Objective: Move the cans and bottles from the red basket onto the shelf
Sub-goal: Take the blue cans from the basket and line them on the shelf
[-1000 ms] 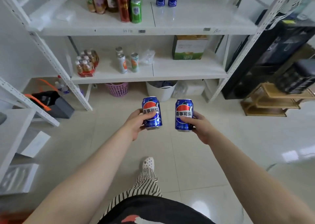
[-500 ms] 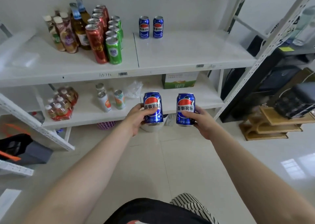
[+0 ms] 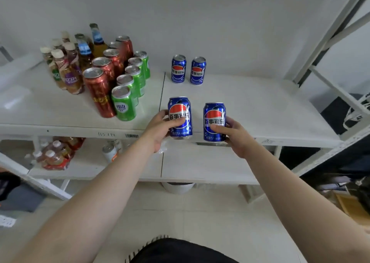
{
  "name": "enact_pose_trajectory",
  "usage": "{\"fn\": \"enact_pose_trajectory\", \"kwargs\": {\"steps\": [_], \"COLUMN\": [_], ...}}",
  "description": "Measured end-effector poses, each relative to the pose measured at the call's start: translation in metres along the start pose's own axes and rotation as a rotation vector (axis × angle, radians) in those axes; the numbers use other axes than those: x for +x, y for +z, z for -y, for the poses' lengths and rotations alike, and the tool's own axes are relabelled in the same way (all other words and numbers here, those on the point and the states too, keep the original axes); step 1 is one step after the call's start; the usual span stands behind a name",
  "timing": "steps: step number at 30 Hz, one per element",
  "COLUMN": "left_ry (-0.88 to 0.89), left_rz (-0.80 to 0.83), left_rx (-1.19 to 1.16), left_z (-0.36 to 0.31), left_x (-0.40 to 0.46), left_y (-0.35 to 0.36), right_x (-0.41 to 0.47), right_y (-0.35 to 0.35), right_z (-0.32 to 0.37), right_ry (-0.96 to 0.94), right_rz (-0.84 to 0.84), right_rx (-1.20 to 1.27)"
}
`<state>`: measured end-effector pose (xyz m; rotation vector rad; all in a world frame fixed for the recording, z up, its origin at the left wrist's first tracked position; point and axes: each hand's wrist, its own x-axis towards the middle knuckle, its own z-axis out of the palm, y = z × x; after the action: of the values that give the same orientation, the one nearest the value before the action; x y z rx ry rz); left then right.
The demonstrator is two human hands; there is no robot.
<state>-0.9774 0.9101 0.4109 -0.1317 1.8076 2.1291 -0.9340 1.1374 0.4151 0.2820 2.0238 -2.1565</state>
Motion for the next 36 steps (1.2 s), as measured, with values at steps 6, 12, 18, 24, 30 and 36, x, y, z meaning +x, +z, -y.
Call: {"fn": "enact_pose_trajectory", "kwargs": {"steps": [6, 12, 18, 24, 30, 36], "left_ry": [0.1, 0.166, 0.211, 0.231, 0.251, 0.27], "left_rz": [-0.111, -0.146, -0.162, -0.125, -0.12, -0.114], "left_rx": [0.049, 0.138, 0.194, 0.199, 0.241, 0.25], "left_z": [-0.021, -0.035, -0.036, -0.04, -0.034, -0.031], "left_x": [0.07, 0.141, 0.207, 0.239, 0.255, 0.259], "left_y": [0.004, 0.0, -0.011, -0.015, -0.018, -0.021], "right_x": [0.09, 0.166, 0.217, 0.254, 0.268, 0.273], "right_y": [-0.01, -0.012, -0.009, -0.008, -0.005, -0.007], "right_z": [0.022, 0.023, 0.026, 0.028, 0.026, 0.02], "right_ry": [-0.074, -0.144, -0.184, -0.185, -0.176, -0.184], "right_rz": [-0.01, -0.066, -0.122, -0.194, -0.232, -0.232], "right_rx": [-0.032, -0.163, -0.187, -0.186, -0.229, -0.262]}}
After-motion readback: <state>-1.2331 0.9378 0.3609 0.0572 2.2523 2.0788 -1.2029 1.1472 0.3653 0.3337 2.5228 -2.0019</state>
